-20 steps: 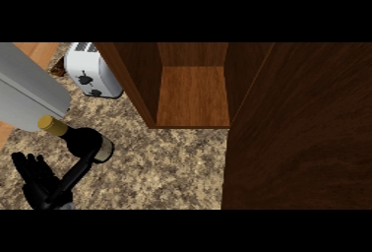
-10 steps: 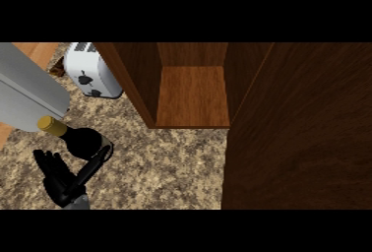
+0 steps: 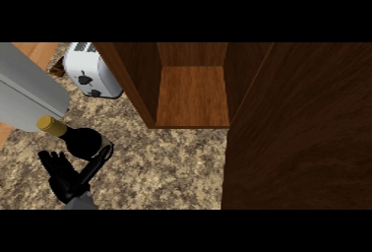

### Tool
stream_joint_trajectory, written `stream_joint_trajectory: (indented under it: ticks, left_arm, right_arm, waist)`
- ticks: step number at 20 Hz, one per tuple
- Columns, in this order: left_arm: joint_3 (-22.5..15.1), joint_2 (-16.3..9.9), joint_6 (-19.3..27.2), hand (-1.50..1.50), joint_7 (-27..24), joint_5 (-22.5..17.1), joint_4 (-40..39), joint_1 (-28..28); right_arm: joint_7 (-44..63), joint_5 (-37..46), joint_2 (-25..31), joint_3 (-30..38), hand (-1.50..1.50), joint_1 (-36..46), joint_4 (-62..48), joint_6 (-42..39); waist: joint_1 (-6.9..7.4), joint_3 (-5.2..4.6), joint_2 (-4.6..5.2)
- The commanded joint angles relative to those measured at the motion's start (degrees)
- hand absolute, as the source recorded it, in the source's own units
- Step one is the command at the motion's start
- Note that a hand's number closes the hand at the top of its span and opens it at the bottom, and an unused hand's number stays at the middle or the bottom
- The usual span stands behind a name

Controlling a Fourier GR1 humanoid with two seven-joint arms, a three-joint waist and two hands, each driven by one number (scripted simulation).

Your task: Pick up the wine, place it into the cabinet and close the cabinet

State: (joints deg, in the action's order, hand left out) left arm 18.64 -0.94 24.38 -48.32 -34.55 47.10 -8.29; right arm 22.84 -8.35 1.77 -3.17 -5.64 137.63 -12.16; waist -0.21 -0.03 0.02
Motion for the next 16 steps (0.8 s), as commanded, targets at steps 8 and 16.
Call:
stream_joint_trajectory:
  ticks: [8,16]
  left_arm:
    - [1.9,-2.8,-8.0,-1.5,-4.6,-4.0,-10.4,-5.3]
    - [4.1,-4.8,-16.3,1.5,-10.3,-4.6,-24.9,-11.5]
  right_arm:
    - [-1.5,2.4,-1.4,-1.6,-1.5,0.5,-2.5,0.6]
    - [4.2,-3.3,0.7,1.8,-1.5,0.3,3.6,0.6]
  waist:
    - [0.02,0.01,0.0]
    - [-0.35,-0.04,0.1]
